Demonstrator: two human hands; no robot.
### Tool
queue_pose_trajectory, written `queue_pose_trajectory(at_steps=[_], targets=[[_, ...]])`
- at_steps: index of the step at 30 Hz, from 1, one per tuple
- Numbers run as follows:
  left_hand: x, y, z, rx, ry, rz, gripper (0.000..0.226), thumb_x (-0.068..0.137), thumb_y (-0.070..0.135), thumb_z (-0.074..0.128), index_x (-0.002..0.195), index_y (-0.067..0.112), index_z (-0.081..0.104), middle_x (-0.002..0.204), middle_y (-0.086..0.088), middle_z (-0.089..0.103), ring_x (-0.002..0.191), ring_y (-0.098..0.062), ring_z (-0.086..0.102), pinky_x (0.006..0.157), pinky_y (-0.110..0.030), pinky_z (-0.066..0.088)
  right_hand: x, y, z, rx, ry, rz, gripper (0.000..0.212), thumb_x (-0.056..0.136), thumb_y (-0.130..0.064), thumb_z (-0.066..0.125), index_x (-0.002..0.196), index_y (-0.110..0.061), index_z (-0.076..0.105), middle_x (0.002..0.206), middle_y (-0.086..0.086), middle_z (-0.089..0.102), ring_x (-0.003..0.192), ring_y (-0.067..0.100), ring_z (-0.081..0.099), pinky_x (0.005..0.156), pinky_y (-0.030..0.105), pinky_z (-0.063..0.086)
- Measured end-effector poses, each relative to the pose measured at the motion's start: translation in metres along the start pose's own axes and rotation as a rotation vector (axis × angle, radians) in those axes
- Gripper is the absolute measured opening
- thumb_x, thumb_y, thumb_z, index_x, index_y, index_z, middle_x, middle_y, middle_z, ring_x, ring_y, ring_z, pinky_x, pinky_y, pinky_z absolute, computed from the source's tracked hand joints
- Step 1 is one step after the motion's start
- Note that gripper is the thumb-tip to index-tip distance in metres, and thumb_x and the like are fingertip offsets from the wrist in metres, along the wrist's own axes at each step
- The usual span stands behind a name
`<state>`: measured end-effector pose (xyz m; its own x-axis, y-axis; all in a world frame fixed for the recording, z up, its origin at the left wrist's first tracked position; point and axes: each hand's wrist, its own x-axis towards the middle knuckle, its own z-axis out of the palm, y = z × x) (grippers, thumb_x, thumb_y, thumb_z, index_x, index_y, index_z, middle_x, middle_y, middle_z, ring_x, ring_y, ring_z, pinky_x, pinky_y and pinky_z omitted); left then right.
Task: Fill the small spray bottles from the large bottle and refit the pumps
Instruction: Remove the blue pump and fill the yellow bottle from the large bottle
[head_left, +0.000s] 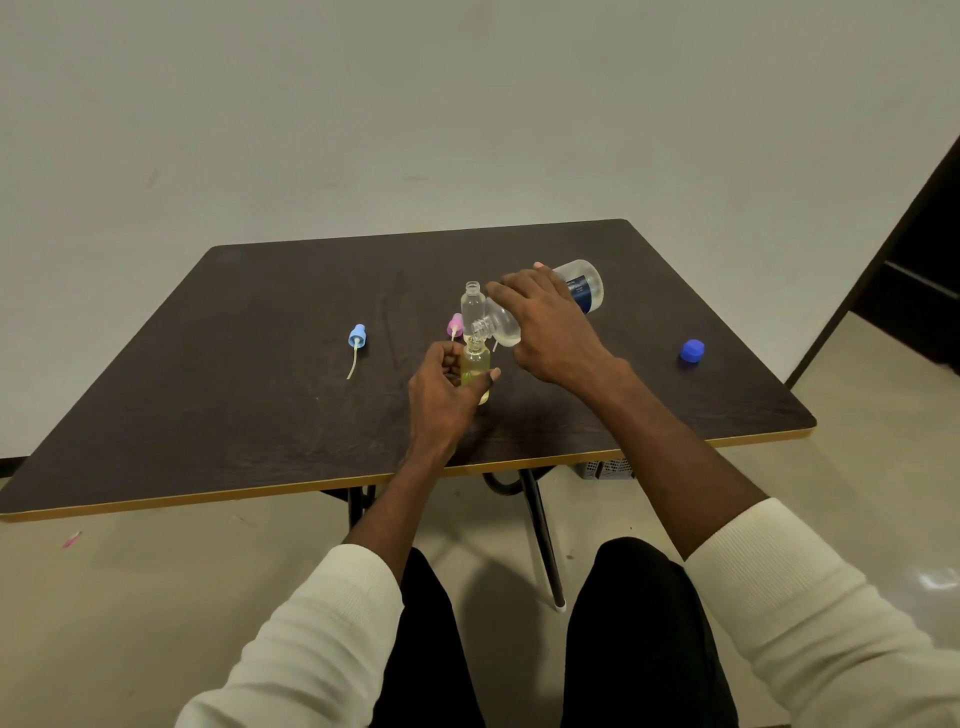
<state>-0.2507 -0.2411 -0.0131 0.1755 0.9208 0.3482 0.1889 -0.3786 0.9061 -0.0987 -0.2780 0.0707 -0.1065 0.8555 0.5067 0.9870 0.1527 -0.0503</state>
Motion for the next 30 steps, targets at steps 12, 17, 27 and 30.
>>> queue_pose_trajectory(at_steps=[12, 17, 27, 30], targets=[[-0.001, 0.0032, 0.0001, 0.001, 0.001, 0.006, 0.038, 0.076, 0.025, 0.086, 0.102, 0.021, 0.058, 0.095, 0.004, 0.068, 0.086, -0.013, 0.066, 0.073, -0.022, 0.056, -0.0004, 0.0005, 0.0002, 0.008, -0.012, 0.007, 0.073, 0.07, -0.009, 0.077, 0.137, -0.013, 0.049, 0.134, 0.01, 0.053, 0.129, 0.027, 0.042, 0.119, 0.04, 0.011], [-0.0012, 0.0038, -0.0001, 0.013, 0.008, 0.017, 0.038, 0.076, 0.024, 0.086, 0.102, 0.019, 0.059, 0.094, 0.003, 0.067, 0.085, -0.012, 0.064, 0.069, -0.014, 0.051, 0.0005, 0.0002, 0.0002, -0.001, -0.009, 0.0, 0.074, 0.069, -0.008, 0.077, 0.137, -0.013, 0.049, 0.133, 0.01, 0.053, 0.128, 0.027, 0.043, 0.119, 0.04, 0.012], [0.0004, 0.0028, 0.0011, 0.018, 0.011, 0.011, 0.038, 0.074, 0.026, 0.087, 0.099, 0.023, 0.058, 0.093, 0.003, 0.068, 0.085, -0.016, 0.065, 0.072, -0.025, 0.056, 0.0008, 0.0014, 0.0022, -0.001, 0.011, -0.003, 0.072, 0.069, -0.007, 0.077, 0.136, -0.013, 0.05, 0.131, 0.01, 0.055, 0.126, 0.027, 0.044, 0.119, 0.04, 0.011], [0.0002, 0.0031, 0.0012, 0.024, 0.012, 0.016, 0.038, 0.075, 0.026, 0.086, 0.1, 0.023, 0.058, 0.093, 0.004, 0.067, 0.086, -0.016, 0.065, 0.072, -0.025, 0.056, 0.0007, 0.0019, 0.0016, 0.004, 0.014, -0.004, 0.072, 0.069, -0.006, 0.077, 0.135, -0.013, 0.051, 0.131, 0.01, 0.055, 0.126, 0.028, 0.045, 0.119, 0.04, 0.012]])
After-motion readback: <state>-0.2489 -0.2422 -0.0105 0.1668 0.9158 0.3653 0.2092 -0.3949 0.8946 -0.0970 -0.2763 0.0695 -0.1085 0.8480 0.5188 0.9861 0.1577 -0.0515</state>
